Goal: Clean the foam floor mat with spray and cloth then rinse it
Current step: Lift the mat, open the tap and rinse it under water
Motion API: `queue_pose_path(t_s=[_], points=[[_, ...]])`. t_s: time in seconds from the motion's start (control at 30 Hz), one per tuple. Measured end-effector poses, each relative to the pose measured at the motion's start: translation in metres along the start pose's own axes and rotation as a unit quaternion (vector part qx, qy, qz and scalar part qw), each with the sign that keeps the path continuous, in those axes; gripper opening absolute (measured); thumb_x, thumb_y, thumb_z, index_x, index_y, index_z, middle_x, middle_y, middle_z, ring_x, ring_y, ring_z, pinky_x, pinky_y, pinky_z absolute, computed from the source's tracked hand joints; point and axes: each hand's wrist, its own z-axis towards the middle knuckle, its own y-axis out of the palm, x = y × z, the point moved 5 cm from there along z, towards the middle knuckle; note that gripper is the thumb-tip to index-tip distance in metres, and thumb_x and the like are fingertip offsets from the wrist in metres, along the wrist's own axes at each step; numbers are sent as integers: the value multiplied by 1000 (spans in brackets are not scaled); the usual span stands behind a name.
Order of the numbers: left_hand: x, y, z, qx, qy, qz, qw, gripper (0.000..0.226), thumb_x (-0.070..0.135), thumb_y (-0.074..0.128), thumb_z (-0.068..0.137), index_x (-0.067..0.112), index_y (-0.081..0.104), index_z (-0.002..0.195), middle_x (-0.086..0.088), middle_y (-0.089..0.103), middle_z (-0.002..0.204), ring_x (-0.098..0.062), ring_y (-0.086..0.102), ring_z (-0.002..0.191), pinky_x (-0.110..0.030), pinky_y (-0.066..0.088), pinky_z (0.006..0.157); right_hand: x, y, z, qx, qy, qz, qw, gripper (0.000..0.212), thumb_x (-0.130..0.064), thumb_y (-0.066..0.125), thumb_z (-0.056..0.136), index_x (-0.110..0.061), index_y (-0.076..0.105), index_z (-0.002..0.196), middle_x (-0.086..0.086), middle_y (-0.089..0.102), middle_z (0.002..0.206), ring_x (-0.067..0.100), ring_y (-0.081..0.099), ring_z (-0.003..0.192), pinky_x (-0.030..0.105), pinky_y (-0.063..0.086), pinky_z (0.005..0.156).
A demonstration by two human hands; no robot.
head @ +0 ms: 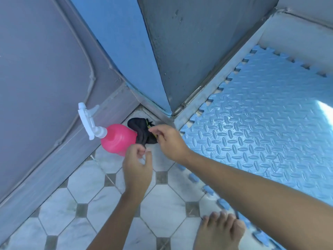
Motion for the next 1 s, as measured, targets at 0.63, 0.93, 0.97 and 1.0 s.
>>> queue_pose_path(t_s=[0.63, 0.93, 0.97, 1.0], points=[[190, 44, 42, -358, -23, 270, 894, 93, 83, 49, 84, 5, 46, 135, -14, 60, 137, -34, 60, 124, -39, 47, 90, -92, -320, -43, 197, 6, -200, 960, 27, -6, 59, 91, -32, 65, 89, -1, 71, 105, 16, 64, 93, 29, 48, 87], [261, 69, 93, -466, -10, 84, 881, 53, 50, 68, 95, 17, 40, 64, 1, 33, 57, -15, 29, 47, -29, 25, 52, -241, -441, -1, 457, -91, -52, 883, 15, -22, 47, 97, -19, 62, 100, -3, 64, 90, 15, 57, 82, 30, 47, 79], [267, 68, 90, -448, 19, 81, 890, 54, 46, 67, 97, 18, 34, 63, 2, 29, 56, -15, 27, 48, -30, 22, 54, -259, -451, -1, 476, -111, -53, 871, 17, -22, 47, 99, -17, 62, 105, 0, 64, 98, 13, 57, 87, 27, 45, 81], [274, 66, 89, -428, 49, 71, 900, 55, 44, 65, 98, 19, 31, 63, 2, 27, 57, -15, 26, 50, -32, 21, 56, -279, -459, -1, 483, -137, -52, 863, 20, -23, 46, 100, -15, 62, 110, 2, 64, 106, 12, 57, 93, 26, 44, 86]])
